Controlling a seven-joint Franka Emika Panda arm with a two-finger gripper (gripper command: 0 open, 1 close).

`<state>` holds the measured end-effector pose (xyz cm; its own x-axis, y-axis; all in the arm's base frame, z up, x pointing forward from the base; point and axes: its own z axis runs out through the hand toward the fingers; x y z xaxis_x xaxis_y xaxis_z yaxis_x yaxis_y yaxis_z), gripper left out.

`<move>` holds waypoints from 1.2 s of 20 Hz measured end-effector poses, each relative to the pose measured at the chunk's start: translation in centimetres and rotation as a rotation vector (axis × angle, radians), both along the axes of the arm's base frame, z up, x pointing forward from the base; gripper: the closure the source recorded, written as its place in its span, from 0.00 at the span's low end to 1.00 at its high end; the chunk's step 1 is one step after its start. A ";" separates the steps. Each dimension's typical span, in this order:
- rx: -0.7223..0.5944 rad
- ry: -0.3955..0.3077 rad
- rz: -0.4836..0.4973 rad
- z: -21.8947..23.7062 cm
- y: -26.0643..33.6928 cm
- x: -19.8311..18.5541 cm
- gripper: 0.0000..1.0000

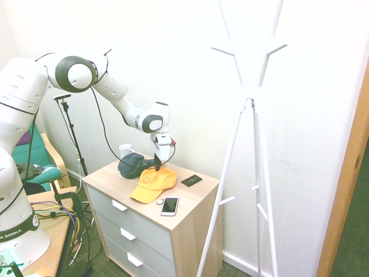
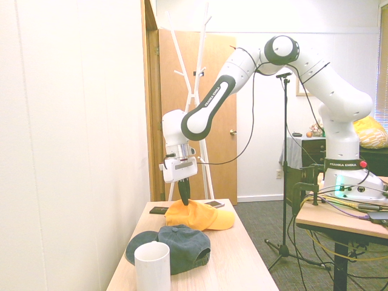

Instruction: Hang the cap

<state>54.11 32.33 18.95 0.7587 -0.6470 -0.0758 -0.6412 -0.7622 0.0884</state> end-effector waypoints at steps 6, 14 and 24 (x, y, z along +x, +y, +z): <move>-0.090 -0.104 -0.059 6.6 -5.0 2.3 1.00; -0.227 -0.276 -0.151 14.6 -9.9 2.8 1.00; -0.357 -0.439 -0.277 24.9 -14.9 0.4 1.00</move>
